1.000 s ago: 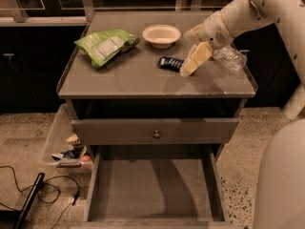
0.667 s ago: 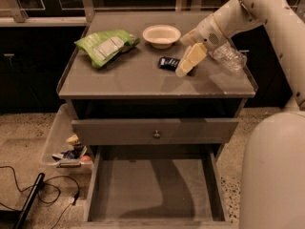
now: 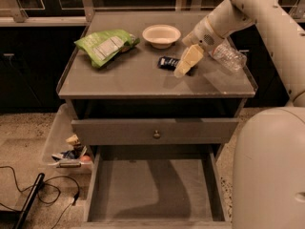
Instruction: Place rxbar blueberry into middle drawer
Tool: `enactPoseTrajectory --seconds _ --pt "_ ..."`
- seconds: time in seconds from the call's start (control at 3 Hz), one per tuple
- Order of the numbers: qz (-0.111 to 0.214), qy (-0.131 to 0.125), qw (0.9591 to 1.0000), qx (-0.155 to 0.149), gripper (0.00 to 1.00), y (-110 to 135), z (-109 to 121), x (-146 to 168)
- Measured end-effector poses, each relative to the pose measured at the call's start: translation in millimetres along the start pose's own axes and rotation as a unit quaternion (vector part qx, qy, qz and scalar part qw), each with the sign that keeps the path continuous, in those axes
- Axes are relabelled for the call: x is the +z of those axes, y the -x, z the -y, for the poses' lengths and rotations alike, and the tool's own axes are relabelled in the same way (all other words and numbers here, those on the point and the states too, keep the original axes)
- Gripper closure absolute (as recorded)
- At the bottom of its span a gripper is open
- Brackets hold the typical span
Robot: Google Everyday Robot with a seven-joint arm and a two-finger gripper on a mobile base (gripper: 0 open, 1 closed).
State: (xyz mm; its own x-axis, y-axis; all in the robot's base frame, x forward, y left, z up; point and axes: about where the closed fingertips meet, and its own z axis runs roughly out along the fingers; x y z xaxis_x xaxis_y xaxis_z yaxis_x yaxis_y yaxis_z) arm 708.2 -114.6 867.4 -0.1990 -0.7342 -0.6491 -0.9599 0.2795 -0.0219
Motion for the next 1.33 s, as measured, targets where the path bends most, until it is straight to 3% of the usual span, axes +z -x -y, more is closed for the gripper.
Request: enactPoseTrajectory --seconds 0.67,1.33 --pt "-0.046 -0.023 0.9987 -0.002 0.0 -7.6 7.0 21.1" --pt "-0.069 -0.03 0.9971 0.008 0.0 -18.3 11.0 36.0"
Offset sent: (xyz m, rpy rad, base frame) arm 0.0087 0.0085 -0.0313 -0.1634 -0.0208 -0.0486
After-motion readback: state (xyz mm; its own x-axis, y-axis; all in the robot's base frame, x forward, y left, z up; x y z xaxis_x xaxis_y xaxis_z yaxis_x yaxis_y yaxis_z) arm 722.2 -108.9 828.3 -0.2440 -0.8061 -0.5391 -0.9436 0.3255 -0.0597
